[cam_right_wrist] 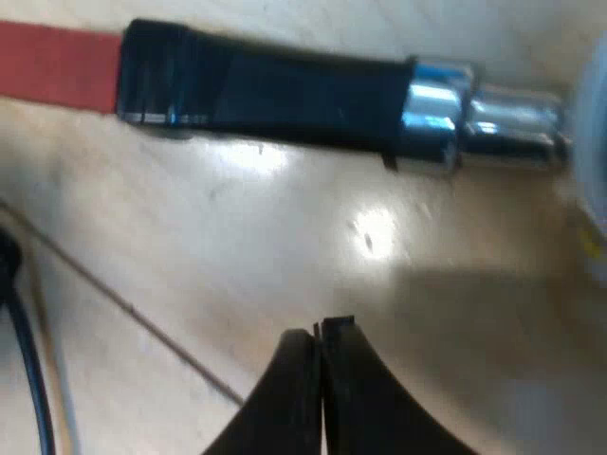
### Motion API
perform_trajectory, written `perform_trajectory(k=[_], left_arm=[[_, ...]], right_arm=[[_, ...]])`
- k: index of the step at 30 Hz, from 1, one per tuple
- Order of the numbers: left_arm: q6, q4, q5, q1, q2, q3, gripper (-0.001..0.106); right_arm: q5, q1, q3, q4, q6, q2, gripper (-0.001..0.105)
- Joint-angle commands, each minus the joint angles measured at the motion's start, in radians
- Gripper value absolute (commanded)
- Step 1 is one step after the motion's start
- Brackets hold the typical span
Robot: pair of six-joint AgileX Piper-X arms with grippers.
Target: Put the handle in the coffee machine
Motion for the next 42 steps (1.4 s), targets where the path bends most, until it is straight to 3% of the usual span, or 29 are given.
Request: perform_trajectory(k=[1, 13, 17, 18, 20, 22, 25, 28, 33, 42], left_arm=[[-0.011, 0.005, -0.017, -0.001, -0.001, -0.005, 0.07], [-0.011, -0.013, 0.039, -0.001, -0.018, -0.017, 0.07], [-0.019, -0.019, 0.07, -0.001, -0.049, -0.041, 0.07], [-0.019, -0.018, 0.084, -0.001, -0.063, -0.05, 0.07], [-0.026, -0.026, 0.108, -0.001, -0.091, -0.062, 0.07], [-0.042, -0.046, 0.127, -0.001, -0.131, -0.069, 0.07], [-0.064, -0.06, 0.129, -0.001, -0.177, -0.069, 0.07], [-0.072, -0.058, 0.129, -0.001, -0.213, -0.069, 0.072], [-0.072, -0.058, 0.128, -0.001, -0.218, -0.069, 0.081], [-0.072, -0.058, 0.133, -0.001, -0.218, -0.069, 0.081]], right_arm=[[0.034, 0.008, -0.005, 0.072, 0.0, -0.055, 0.0], [0.287, 0.008, -0.005, 0.294, -0.002, -0.25, 0.0], [0.309, -0.003, -0.005, 0.317, -0.002, -0.274, 0.0], [0.326, -0.027, -0.005, 0.328, -0.002, -0.298, 0.014], [0.329, -0.047, -0.005, 0.325, -0.002, -0.303, 0.029], [0.322, -0.072, -0.005, 0.325, -0.006, -0.302, 0.057], [0.322, -0.083, -0.005, 0.325, -0.03, -0.302, 0.072], [0.296, -0.097, -0.005, 0.305, -0.068, -0.302, 0.075], [0.264, -0.117, -0.005, 0.238, -0.07, -0.297, 0.075], [0.192, -0.129, -0.011, 0.189, -0.043, -0.231, 0.075]])
